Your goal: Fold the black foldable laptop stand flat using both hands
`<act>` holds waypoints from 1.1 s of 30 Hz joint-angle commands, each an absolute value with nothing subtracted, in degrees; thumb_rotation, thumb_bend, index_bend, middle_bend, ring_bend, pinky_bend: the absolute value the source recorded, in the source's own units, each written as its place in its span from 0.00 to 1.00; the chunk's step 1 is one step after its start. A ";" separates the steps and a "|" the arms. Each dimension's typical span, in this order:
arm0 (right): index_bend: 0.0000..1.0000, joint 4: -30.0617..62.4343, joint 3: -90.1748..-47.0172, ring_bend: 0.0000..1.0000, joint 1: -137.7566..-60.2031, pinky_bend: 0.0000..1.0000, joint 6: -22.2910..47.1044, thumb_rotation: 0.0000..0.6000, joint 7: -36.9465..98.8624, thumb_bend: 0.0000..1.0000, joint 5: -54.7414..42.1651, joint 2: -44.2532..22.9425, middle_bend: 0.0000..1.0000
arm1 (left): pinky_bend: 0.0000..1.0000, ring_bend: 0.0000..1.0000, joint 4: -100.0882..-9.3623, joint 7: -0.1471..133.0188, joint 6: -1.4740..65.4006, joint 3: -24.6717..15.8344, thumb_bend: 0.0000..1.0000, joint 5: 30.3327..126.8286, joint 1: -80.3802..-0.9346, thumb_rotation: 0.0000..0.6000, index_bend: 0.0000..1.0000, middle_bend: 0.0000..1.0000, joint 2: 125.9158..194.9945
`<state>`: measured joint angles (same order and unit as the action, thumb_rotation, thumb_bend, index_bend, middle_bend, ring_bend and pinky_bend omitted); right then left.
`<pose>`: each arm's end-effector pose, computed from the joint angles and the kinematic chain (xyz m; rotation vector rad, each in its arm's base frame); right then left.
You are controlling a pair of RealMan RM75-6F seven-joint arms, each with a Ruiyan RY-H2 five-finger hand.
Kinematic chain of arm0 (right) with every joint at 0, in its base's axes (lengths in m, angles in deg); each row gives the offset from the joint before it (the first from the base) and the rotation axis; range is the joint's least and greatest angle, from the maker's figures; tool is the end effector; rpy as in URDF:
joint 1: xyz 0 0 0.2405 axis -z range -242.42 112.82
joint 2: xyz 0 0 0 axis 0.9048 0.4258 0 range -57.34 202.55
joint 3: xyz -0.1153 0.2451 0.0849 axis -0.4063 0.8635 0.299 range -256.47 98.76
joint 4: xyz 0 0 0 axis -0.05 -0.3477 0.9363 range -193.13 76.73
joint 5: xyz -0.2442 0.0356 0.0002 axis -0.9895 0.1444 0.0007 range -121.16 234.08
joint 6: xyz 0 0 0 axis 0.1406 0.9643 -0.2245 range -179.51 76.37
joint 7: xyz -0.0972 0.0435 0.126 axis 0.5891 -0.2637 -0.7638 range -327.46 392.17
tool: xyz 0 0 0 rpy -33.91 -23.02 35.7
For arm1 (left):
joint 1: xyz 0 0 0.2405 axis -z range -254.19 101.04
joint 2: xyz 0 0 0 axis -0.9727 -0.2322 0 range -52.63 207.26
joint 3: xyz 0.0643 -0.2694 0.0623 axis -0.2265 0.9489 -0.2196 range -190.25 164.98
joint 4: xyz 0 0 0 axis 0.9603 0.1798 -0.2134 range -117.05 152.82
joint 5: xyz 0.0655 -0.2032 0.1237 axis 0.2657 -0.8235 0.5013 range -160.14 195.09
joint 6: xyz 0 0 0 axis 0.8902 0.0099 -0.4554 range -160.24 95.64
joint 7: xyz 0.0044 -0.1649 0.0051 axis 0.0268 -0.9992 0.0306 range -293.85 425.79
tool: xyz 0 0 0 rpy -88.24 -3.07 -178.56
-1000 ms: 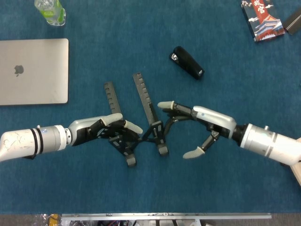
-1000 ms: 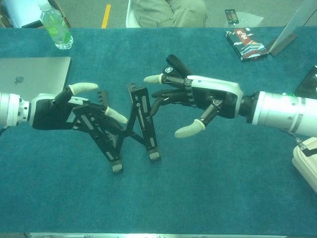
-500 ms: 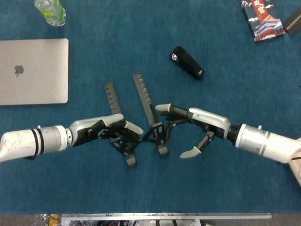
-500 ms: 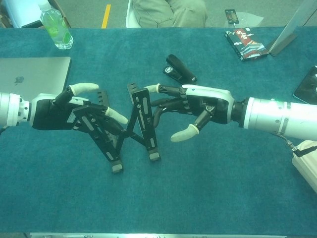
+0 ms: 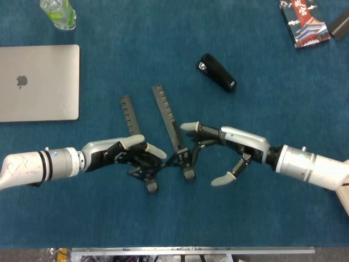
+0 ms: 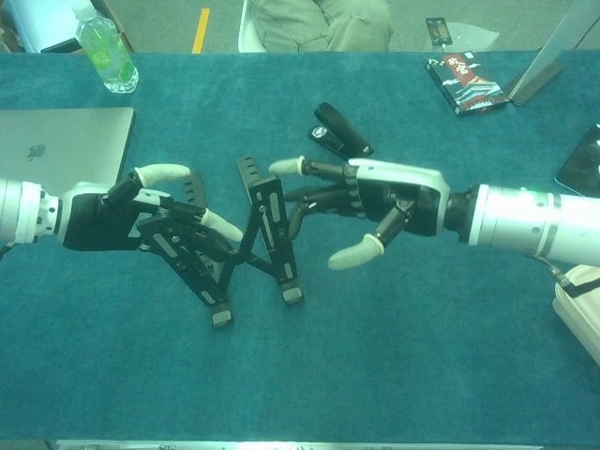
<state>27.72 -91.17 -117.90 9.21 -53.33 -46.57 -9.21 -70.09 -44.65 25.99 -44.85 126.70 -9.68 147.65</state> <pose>-0.1398 -0.2976 -0.0679 -1.6163 2.1050 -1.0697 -0.2001 0.2996 -0.0089 1.5789 2.4435 0.5388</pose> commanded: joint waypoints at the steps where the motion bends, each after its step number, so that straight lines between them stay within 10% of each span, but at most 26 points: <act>1: 0.02 27.86 -90.06 0.03 -118.46 0.07 9.65 1.00 -52.79 0.00 -46.34 -9.05 0.16 | 0.19 0.12 -70.49 -44.28 25.93 -44.94 0.22 126.80 -9.53 0.00 0.17 0.19 147.52; 33: 0.02 21.81 -92.07 0.03 -119.56 0.07 7.47 1.00 -55.25 0.00 -46.59 -15.30 0.16 | 0.19 0.12 -71.94 -42.96 23.37 -45.10 0.22 125.50 -8.10 0.00 0.16 0.19 147.16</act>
